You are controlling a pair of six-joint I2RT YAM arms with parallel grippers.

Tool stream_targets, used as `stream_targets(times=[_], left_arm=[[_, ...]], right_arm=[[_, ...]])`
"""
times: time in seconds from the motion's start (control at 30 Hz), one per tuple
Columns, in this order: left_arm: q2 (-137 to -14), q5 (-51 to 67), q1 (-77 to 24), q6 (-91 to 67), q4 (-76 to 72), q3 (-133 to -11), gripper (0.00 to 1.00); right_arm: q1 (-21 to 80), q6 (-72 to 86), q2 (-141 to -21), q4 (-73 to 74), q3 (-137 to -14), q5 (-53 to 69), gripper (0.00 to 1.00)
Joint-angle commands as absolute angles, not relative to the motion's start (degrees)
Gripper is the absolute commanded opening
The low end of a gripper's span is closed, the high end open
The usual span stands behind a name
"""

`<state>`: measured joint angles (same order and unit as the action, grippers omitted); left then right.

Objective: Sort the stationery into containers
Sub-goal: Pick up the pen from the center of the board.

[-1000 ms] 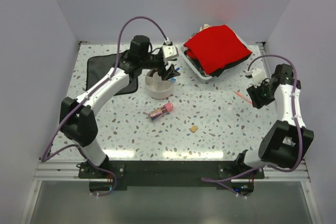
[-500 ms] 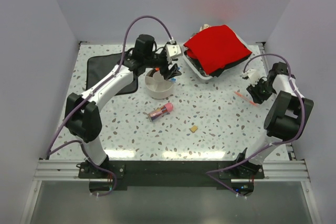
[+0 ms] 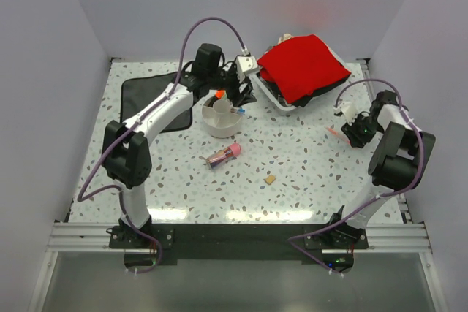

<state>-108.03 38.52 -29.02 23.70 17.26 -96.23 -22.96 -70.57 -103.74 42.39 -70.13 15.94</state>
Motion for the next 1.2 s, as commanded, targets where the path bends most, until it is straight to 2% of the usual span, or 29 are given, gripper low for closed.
stream_targets(times=[0.0, 0.23, 0.47, 0.5, 0.53, 0.63, 0.67, 0.8, 0.97, 1.17], left_arm=[[-108.1, 38.8, -29.2, 21.7, 17.0, -99.1, 0.75], [-108.0, 38.2, -29.3, 22.4, 17.8, -99.4, 0.75], [-108.1, 37.4, -29.7, 22.1, 18.7, -99.8, 0.75], [-107.9, 37.4, -29.7, 22.1, 19.1, -99.8, 0.75], [-107.9, 37.4, -29.8, 22.3, 19.2, -99.8, 0.75], [-107.8, 38.2, -29.8, 23.5, 20.2, -99.7, 0.75], [-107.9, 38.9, -29.7, 24.4, 20.6, -99.7, 0.75], [-108.3, 40.9, -29.8, 28.9, 23.2, -99.4, 0.75], [-112.1, 48.1, -29.7, 27.8, 26.8, -103.6, 0.76], [-122.2, 66.4, -29.7, 28.3, 44.7, -122.3, 0.72]], right_arm=[[-23.3, -72.0, -103.7, 42.2, -69.3, 16.5, 0.41], [-23.3, -73.1, -106.1, 41.9, -68.6, 15.0, 0.25], [-23.3, -74.7, -106.2, 39.3, -64.5, 13.7, 0.26], [-23.3, -74.7, -106.4, 38.9, -64.2, 13.4, 0.23], [-23.3, -74.9, -106.3, 38.9, -64.0, 13.4, 0.15], [-23.2, -74.9, -103.9, 41.8, -65.5, 14.6, 0.0], [-23.0, -74.7, -102.7, 43.1, -66.3, 15.5, 0.0], [-20.7, -78.5, -93.5, 51.0, -71.1, 18.5, 0.0], [-10.0, -88.6, -77.0, 59.3, -72.1, 17.0, 0.0], [4.6, -103.3, -60.2, 60.4, -68.7, 15.2, 0.0]])
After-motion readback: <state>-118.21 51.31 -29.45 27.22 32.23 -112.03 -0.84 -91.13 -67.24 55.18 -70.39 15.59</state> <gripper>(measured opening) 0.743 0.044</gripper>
